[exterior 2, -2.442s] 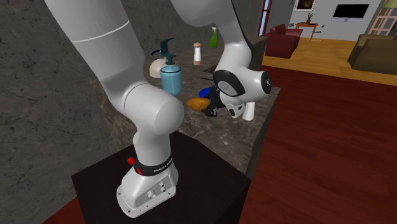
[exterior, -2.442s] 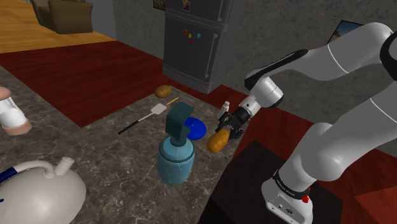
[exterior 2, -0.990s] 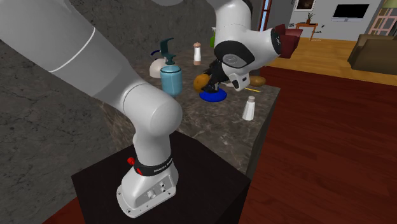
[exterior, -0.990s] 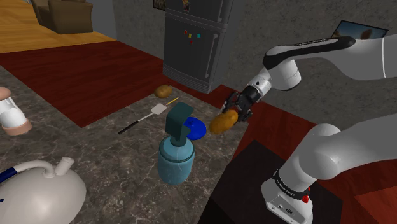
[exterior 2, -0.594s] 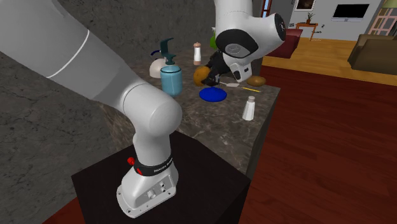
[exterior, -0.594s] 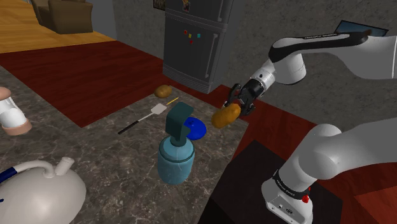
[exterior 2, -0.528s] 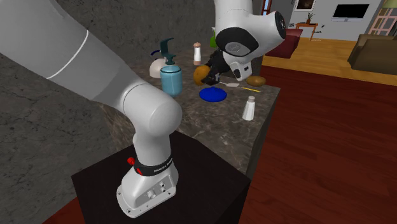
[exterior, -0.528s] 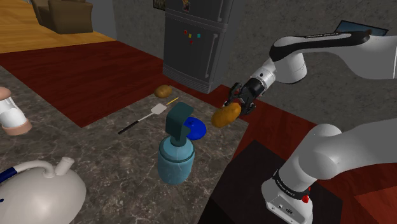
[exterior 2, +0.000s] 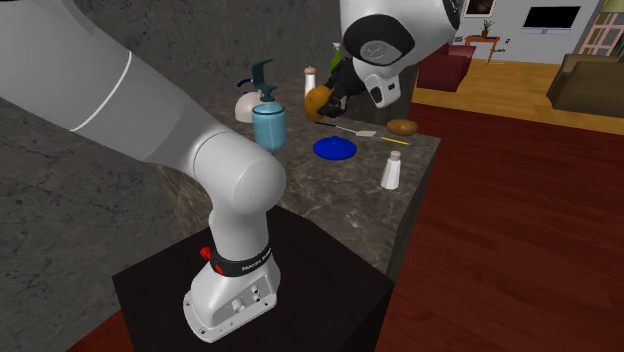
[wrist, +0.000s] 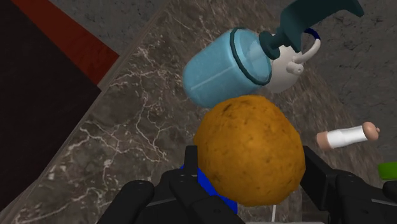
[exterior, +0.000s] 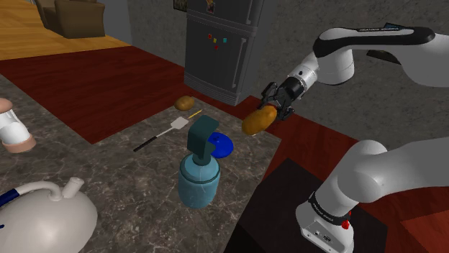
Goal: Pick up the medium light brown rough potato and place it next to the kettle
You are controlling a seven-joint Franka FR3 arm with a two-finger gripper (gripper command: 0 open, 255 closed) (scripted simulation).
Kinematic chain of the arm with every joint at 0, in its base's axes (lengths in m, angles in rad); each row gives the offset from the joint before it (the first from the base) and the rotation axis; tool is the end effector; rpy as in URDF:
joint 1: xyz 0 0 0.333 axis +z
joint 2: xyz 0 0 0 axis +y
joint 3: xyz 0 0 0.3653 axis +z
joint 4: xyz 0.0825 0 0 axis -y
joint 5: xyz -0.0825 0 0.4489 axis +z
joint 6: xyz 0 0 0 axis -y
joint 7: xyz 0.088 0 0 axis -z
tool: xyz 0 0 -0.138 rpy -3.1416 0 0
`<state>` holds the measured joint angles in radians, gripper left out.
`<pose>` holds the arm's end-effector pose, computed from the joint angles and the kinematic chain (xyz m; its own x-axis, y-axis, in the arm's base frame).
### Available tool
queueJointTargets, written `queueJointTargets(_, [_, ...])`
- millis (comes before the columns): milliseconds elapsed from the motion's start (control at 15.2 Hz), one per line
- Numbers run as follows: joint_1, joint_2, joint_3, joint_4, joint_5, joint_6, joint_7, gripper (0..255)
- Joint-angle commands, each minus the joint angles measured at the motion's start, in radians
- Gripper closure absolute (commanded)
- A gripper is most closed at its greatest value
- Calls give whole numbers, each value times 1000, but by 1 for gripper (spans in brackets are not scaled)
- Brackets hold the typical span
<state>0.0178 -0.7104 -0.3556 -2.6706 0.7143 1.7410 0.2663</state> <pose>0.3441 -0.0338 0.4478 0.7693 -0.4081 -0.4915 -0.6363 -0.4198 -0.6472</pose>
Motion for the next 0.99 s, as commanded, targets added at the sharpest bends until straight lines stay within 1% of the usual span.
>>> queueJointTargets(0, [0, -10, 4, 17, -2, -18, 22, 255])
queueJointTargets(462, [1, -32, 14, 83, -5, -74, 87, 255])
queueJointTargets(660, [30, -69, 95, 37, 62, -10, 135, 255])
queueJointTargets(924, [81, -97, 206, -3, 161, 81, 192, 255])
